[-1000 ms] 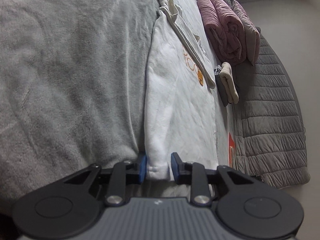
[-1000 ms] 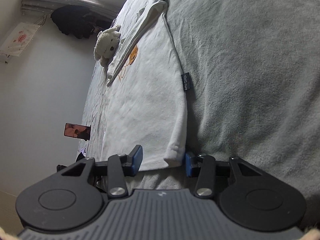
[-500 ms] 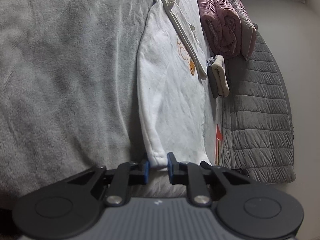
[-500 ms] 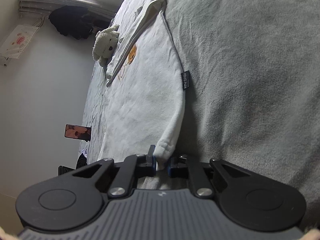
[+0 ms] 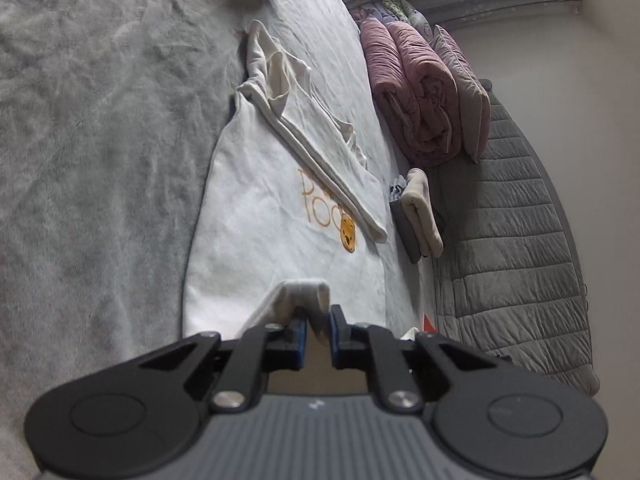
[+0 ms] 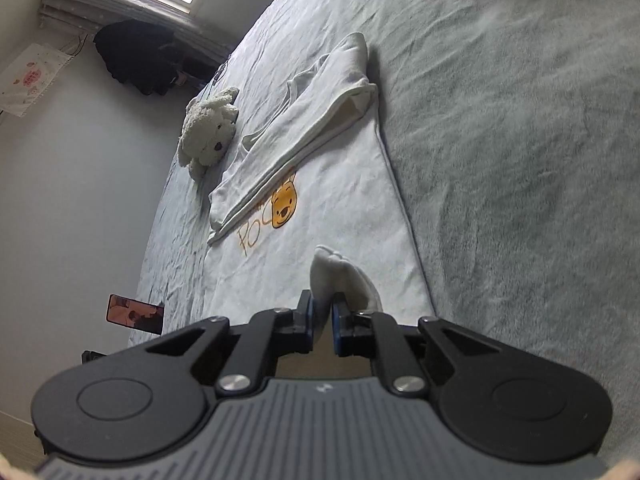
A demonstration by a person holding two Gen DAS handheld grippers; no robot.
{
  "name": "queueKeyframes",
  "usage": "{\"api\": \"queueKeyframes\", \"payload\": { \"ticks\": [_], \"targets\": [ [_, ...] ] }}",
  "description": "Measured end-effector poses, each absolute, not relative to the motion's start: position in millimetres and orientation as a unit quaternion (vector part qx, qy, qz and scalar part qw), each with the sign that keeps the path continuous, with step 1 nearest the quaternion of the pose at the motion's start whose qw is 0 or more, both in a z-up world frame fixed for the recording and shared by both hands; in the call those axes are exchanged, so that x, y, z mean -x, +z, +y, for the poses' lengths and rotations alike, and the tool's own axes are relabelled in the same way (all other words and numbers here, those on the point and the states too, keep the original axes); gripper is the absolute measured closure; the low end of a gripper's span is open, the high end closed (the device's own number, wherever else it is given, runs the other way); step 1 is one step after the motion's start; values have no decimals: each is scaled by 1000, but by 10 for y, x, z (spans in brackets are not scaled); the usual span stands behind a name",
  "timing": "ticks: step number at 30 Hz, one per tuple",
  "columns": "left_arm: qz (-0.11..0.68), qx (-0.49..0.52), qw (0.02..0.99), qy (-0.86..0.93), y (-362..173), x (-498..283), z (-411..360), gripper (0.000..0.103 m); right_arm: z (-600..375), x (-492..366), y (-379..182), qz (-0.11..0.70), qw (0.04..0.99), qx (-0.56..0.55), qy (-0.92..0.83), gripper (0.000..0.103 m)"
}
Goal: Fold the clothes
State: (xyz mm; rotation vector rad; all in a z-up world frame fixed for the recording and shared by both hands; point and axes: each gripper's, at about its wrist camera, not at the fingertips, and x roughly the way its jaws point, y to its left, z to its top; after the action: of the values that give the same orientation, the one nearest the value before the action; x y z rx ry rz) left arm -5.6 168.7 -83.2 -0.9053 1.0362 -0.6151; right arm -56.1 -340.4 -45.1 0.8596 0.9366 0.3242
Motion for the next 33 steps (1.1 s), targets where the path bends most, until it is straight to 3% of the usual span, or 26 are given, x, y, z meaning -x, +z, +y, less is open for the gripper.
{"api": "queueKeyframes", "payload": {
  "ticks": [4, 8, 13, 15, 17, 20, 28, 30, 32, 33],
  "targets": [
    [459, 407, 750, -247, -929, -166, 1713, 92, -3527, 320, -614, 423, 791, -424, 128, 92],
    [447, 411, 767, -210, -1020, -296, 1770, 91, -3628, 239, -750, 416, 776, -460, 115, 85],
    [419, 389, 796, -197, -872, -381, 1833, 73, -3699, 208, -555, 371, 799, -459, 115, 82],
    [413, 364, 813, -189, -784, -370, 1827, 65, -3727, 214, -473, 361, 818, -436, 102, 74],
    [414, 326, 829, -184, -740, -352, 1765, 61, -3729, 238, -424, 360, 836, -406, 79, 53],
    [428, 274, 844, -170, -732, -345, 1658, 57, -3675, 250, -399, 366, 852, -371, 56, 53],
    [418, 171, 880, -146, -634, -174, 1404, 59, -3117, 259, -394, 402, 892, -190, 79, 53],
    [414, 125, 892, -129, -625, -113, 1304, 68, -2977, 288, -420, 409, 897, -141, 84, 56],
    [405, 84, 903, -115, -615, -53, 1208, 72, -2886, 313, -459, 412, 901, -106, 83, 68],
    [399, 72, 907, -113, -608, -27, 1175, 77, -2847, 326, -473, 412, 903, -91, 82, 69]
  ]
}}
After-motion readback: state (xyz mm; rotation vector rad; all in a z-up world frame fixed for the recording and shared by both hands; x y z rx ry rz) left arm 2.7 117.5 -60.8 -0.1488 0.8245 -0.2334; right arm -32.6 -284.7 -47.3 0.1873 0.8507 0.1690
